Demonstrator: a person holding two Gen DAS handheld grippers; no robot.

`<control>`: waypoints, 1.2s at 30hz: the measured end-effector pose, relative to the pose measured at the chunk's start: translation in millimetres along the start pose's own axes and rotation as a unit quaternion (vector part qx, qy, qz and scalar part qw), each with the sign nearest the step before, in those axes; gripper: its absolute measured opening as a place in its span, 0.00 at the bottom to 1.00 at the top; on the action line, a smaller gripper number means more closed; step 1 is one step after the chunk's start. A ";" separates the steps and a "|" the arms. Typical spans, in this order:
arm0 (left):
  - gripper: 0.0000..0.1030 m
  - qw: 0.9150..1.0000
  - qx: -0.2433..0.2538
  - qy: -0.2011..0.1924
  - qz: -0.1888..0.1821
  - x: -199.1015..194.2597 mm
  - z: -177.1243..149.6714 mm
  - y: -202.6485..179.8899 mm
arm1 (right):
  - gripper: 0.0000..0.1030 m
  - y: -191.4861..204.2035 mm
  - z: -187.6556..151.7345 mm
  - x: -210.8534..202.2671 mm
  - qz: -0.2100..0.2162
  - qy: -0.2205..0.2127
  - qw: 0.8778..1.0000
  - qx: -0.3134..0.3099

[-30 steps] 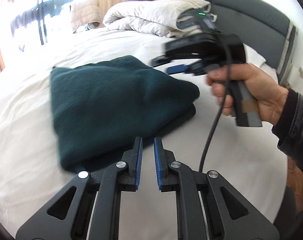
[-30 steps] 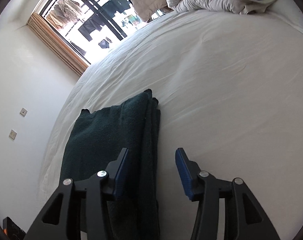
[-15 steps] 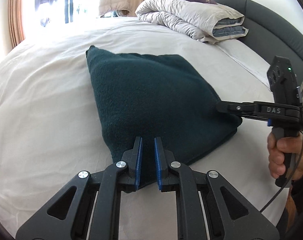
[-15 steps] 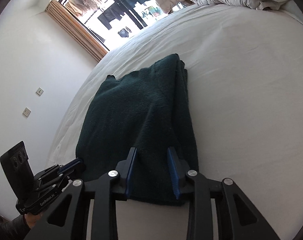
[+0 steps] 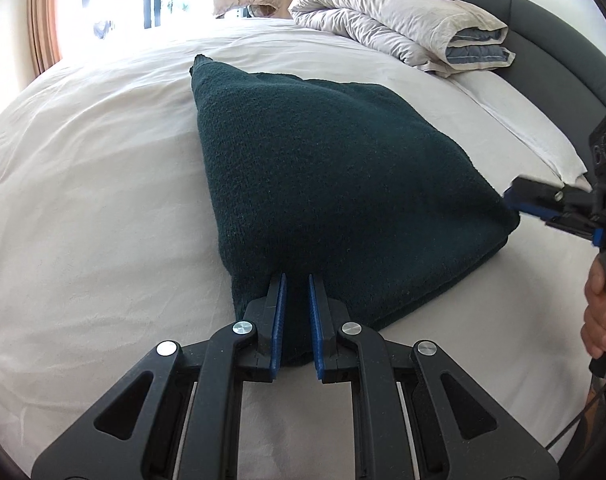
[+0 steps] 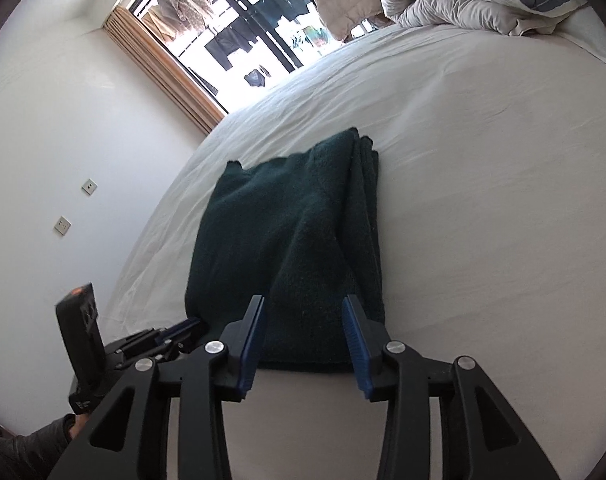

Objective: Fold small clothes

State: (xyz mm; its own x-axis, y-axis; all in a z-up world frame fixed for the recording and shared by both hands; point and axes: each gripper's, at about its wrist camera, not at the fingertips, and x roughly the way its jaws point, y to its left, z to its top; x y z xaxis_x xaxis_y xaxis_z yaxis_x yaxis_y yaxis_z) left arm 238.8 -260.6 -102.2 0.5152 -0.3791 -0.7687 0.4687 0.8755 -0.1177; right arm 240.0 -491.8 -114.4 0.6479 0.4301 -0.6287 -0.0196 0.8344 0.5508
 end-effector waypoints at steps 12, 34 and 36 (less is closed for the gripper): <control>0.12 0.998 -0.057 -0.031 -0.026 -39.0 8.6 34.2 | 0.63 -27.2 13.0 -46.9 -0.022 -0.054 0.998 0.022; 0.50 0.971 -0.187 0.047 -0.139 54.3 68.6 71.8 | 0.46 -46.4 67.1 74.7 0.053 0.030 0.991 0.117; 0.48 0.974 -0.179 0.051 -0.130 55.4 70.2 66.4 | 0.40 -42.2 63.1 75.5 0.038 0.028 0.993 0.106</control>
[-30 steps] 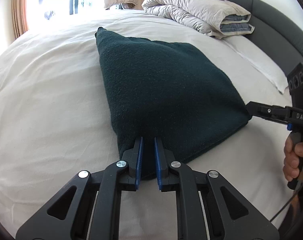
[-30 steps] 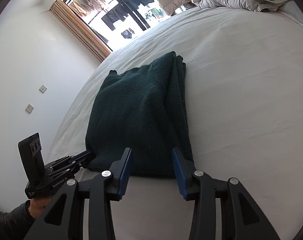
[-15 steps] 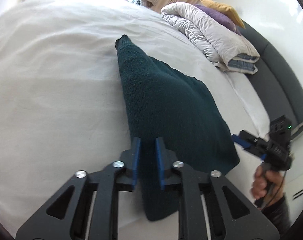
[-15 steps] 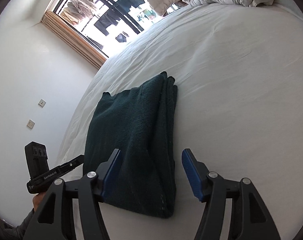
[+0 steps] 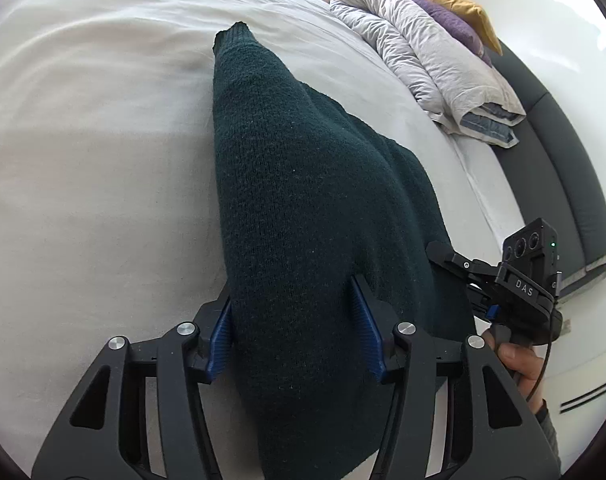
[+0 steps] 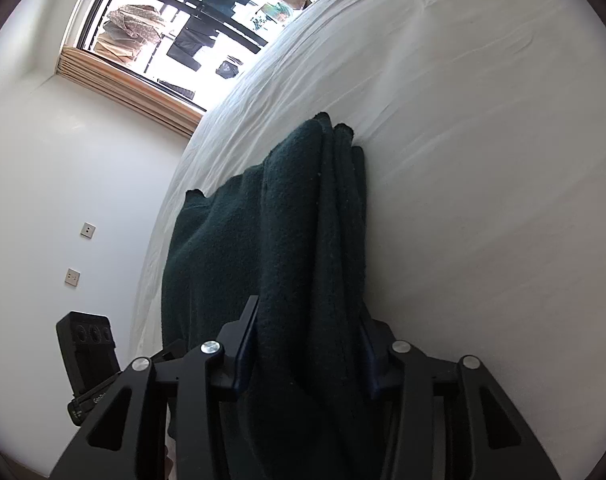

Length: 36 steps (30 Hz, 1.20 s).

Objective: Fold small clothes

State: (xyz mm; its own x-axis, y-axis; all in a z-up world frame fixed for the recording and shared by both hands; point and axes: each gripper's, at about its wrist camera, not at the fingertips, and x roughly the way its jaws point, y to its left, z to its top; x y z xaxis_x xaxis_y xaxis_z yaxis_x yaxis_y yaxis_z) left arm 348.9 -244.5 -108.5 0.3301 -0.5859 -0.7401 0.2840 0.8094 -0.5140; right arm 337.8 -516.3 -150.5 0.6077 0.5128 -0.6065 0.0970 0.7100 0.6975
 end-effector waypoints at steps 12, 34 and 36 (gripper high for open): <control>0.32 0.995 0.064 -0.029 0.072 -26.9 -4.8 -37.4 | 0.26 68.2 -14.7 -13.0 -0.090 -0.047 0.988 -0.120; 0.32 0.985 0.058 -0.071 0.144 -117.9 -10.5 40.8 | 0.25 143.4 -50.3 49.3 -0.043 -0.020 0.988 -0.146; 0.32 0.986 0.052 -0.066 0.141 -109.8 -16.0 53.4 | 0.26 126.6 -52.2 56.0 -0.036 -0.013 0.992 -0.123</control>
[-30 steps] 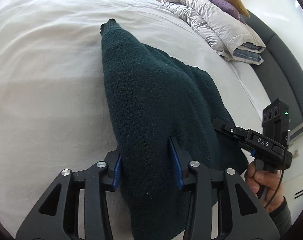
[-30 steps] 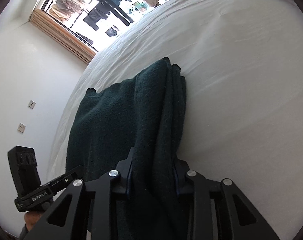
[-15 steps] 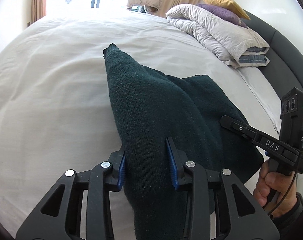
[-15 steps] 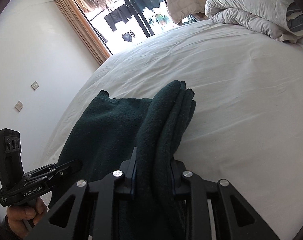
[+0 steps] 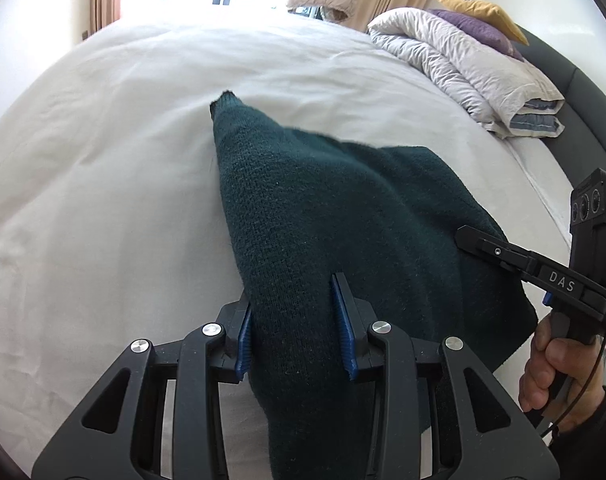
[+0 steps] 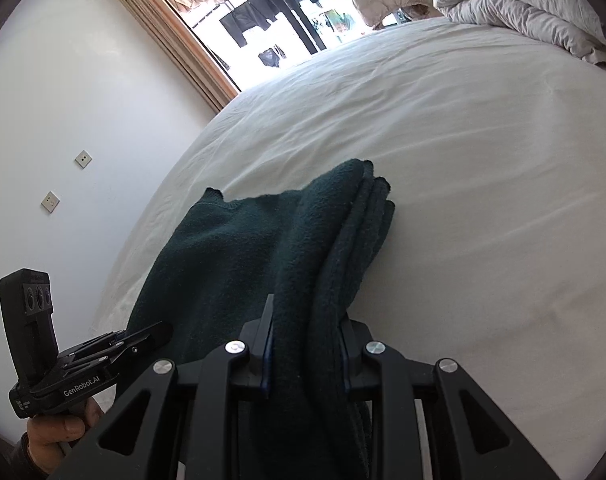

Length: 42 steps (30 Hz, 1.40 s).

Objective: Fold small clothes

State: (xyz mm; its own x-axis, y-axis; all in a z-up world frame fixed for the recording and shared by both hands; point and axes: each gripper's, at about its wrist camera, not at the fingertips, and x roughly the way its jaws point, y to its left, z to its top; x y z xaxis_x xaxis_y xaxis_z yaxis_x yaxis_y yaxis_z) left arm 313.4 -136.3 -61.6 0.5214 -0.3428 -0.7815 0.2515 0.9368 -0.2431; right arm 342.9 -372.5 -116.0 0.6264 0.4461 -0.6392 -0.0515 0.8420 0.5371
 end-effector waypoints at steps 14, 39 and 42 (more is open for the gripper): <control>0.55 0.997 -0.001 -0.070 0.036 -24.7 -12.8 9.4 | 0.56 -21.9 -9.0 -67.9 0.009 -0.057 0.997 0.043; 0.56 0.999 0.011 -0.041 0.009 9.9 -67.3 -8.4 | 0.23 1.5 -30.7 -54.9 0.075 -0.017 0.994 0.075; 0.56 0.999 0.008 -0.041 0.010 11.0 -68.9 -9.9 | 0.23 15.4 -55.0 -47.7 0.085 0.018 0.994 0.059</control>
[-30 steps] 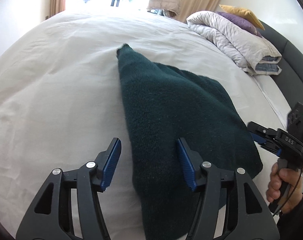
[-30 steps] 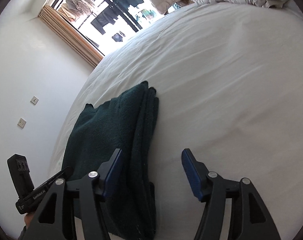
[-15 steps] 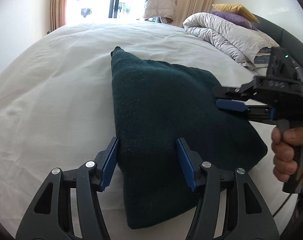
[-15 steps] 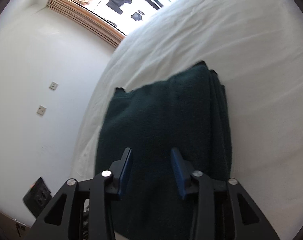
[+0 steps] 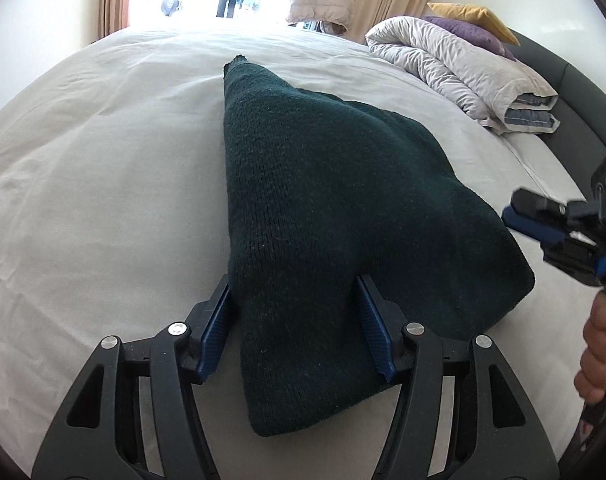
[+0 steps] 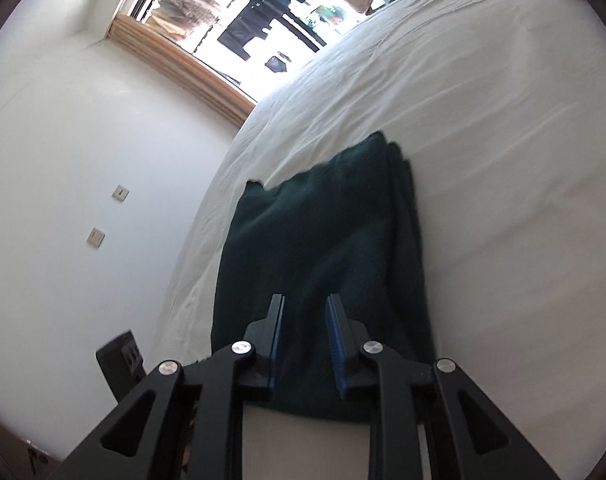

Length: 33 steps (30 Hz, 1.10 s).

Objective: Fold small clothes

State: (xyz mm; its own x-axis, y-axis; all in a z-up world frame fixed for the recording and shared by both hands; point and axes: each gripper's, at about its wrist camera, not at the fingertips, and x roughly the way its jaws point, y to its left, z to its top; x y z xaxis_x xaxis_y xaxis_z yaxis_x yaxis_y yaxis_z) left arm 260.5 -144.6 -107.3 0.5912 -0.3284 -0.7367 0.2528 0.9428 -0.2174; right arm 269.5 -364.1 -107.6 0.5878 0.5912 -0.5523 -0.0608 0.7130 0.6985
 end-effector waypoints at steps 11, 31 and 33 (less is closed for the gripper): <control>0.58 1.000 0.006 -0.010 -0.001 3.0 -1.0 3.4 | 0.00 -45.3 -14.4 -5.3 -0.048 -0.011 0.999 0.024; 0.61 1.000 0.008 -0.014 0.007 -1.0 -3.2 0.1 | 0.19 -31.7 -26.7 -31.1 -0.068 -0.044 0.997 0.012; 0.65 1.000 0.002 -0.018 0.013 -10.4 -8.7 0.2 | 0.32 -27.5 -38.3 -47.5 -0.082 -0.057 0.995 0.015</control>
State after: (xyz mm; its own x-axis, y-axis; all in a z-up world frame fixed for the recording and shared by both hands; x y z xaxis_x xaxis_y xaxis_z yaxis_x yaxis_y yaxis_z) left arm 247.7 -140.5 -105.4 0.6248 -0.3054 -0.7185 0.2403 0.9509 -0.1953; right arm 212.3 -397.3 -118.0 0.6752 0.4208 -0.6058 0.0661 0.7834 0.6179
